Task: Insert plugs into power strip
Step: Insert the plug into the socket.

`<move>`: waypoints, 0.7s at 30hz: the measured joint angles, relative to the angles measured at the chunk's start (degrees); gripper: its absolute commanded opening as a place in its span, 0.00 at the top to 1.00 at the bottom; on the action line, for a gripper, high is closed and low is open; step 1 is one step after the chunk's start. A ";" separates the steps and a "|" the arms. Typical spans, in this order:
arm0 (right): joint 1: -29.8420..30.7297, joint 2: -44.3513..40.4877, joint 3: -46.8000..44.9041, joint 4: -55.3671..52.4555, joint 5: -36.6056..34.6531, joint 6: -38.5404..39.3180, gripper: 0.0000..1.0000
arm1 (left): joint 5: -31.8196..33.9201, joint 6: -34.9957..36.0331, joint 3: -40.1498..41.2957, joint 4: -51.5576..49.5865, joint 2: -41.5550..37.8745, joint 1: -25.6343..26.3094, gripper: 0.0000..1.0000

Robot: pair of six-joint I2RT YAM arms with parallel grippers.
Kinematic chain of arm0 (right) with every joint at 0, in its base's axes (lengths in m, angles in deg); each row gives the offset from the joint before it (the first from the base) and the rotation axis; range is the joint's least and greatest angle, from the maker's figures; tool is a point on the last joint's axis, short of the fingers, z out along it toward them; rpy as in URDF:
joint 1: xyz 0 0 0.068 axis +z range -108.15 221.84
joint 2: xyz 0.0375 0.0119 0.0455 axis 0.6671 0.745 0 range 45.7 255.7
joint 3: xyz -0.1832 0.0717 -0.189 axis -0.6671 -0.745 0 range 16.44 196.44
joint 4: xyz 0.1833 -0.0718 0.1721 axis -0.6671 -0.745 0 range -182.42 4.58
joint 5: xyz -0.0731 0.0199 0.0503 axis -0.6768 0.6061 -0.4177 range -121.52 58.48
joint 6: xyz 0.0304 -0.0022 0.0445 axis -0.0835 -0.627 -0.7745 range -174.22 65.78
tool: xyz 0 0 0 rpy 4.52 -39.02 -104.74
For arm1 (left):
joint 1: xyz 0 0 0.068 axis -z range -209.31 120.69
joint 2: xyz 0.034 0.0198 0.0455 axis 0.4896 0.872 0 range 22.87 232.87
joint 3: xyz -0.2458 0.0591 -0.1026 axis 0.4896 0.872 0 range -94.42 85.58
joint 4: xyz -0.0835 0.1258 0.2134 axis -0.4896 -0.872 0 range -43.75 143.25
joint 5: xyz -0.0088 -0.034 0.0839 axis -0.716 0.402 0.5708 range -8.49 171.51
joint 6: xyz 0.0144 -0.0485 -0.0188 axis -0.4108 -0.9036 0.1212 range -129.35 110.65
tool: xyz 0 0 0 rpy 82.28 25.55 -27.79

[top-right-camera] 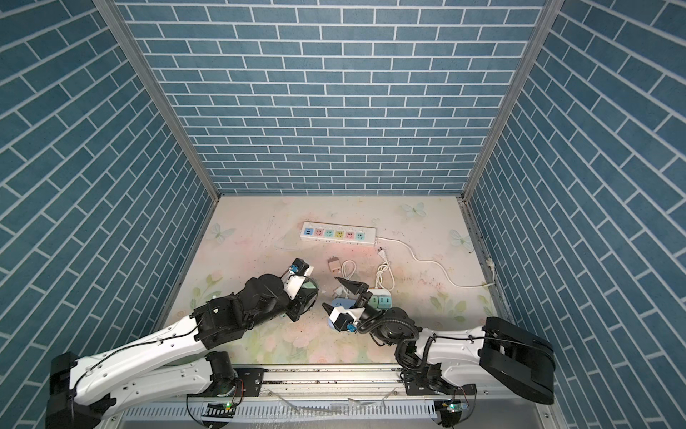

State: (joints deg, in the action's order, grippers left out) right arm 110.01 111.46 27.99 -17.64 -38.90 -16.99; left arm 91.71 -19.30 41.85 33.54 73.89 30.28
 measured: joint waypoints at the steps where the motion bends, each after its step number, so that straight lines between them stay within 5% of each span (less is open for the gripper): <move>1: 0.00 -1.51 0.00 -1.31 -1.29 -0.15 0.11 | 1.46 1.09 -0.42 -1.31 -0.76 0.00 1.00; 10: -2.01 -9.25 1.68 -11.78 -20.61 -5.55 0.01 | 5.31 13.25 0.48 -7.98 -4.83 0.00 1.00; 15: -8.96 -12.35 2.10 -14.05 -29.68 -13.75 0.02 | 4.37 18.95 2.47 -9.62 -5.77 0.00 1.00; 21: -19.19 -17.44 6.91 -28.83 -36.96 -26.38 0.01 | -0.70 24.74 4.55 -9.73 -4.57 0.00 1.00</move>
State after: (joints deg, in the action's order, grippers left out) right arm 90.82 94.02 34.89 -46.46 -75.86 -43.37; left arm 91.01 5.44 46.40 23.82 69.32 30.28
